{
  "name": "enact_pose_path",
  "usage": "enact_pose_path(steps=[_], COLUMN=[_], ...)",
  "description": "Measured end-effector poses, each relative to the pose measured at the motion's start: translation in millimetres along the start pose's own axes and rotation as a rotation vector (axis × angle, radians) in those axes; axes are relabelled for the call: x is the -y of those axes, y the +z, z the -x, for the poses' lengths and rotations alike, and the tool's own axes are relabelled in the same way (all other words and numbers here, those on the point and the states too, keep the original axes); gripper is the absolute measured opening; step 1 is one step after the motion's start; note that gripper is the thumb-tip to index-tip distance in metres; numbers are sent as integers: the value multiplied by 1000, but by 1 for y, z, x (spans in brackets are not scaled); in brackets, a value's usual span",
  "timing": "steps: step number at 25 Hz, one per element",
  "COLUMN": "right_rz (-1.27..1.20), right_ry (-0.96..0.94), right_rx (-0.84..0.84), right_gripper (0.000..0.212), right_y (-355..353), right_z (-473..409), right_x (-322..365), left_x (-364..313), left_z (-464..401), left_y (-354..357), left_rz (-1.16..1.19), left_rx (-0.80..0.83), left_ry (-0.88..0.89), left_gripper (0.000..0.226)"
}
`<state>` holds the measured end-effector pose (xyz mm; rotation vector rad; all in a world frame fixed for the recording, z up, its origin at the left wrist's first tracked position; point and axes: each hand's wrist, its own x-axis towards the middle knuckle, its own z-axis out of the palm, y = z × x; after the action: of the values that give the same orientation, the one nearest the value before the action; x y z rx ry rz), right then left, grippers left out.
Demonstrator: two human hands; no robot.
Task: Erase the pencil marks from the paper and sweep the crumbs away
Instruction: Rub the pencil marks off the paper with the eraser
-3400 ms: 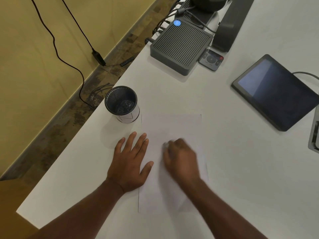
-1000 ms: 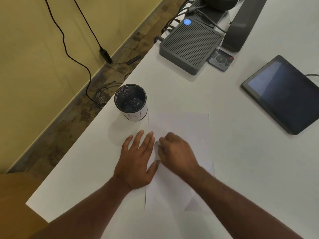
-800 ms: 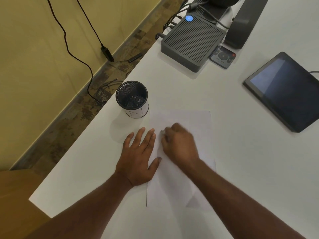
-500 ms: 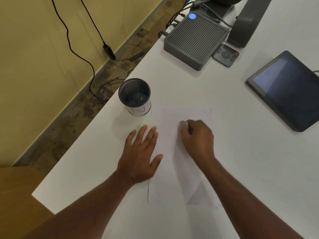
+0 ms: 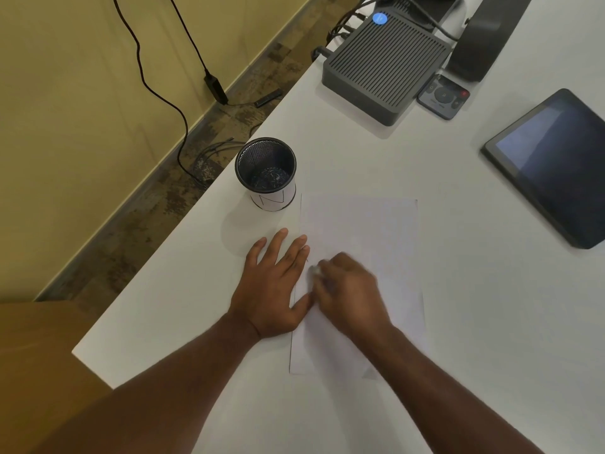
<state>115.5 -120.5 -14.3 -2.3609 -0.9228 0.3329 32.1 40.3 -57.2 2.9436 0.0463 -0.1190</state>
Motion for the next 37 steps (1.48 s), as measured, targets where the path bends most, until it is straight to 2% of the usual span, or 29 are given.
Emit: enact_pose_path(steps=[2,5,9,12,15,16,18,19,22,23,24,26,27,31,32,35,36,37], right_rz=[47,32,95,116,143,140,141,144,148,136,125,125,133,133,119,158,154,149], right_ry=[-91,72,-81,27,-170,-143,3,27,-147,-136,-44,197,241,49,113,365,367,312], right_rx=[35,-31,74,2,179,167,8,-11,175,177,114,-117,-150,45,25,-242,-244,-179], right_gripper=[9,11,13,14,12,13,16,16,9,10,12,19,20,13,15,26,25,22], right_y=[-4,-14,-12,-21,-16,-18,-27,-27,-12,-14,-21,-34,-34,-11,-21,-41,-39,-29], right_z=[-6,-16,-15,-28,-19,-24,-38,-38,-10,-9,-15,-27,-26,11,5,-13,-11,-4], right_x=[-4,-9,-1,-7,6,2,-11,-10,10,6,-6,-24,-23,4,-8,-37,-31,-14], left_x=[1,0,1,-1,0,0,-1,-1,0,0,0,0,0,2,2,0,0,1], left_z=[-1,0,0,0,-1,-1,0,-1,-1,0,-1,-2,-1,0,0,-1,-2,-2], left_y=[0,0,1,0,-1,-1,-1,-1,0,0,1,1,1,3,3,4,5,5], left_rz=[-13,-16,-8,-5,7,1,-14,-14,-5,-11,-20,-33,-30,-28,-31,-39,-37,-35], left_rx=[8,13,2,-3,5,12,23,23,19,22,24,23,18,8,4,-2,0,0], left_ry=[5,-29,-8,-17,-3,-9,-26,-24,-5,-6,-11,-25,-26,-2,-6,-24,-22,-17], left_gripper=[79,81,80,80,79,80,82,82,80,80,80,81,81,80,80,80,81,81])
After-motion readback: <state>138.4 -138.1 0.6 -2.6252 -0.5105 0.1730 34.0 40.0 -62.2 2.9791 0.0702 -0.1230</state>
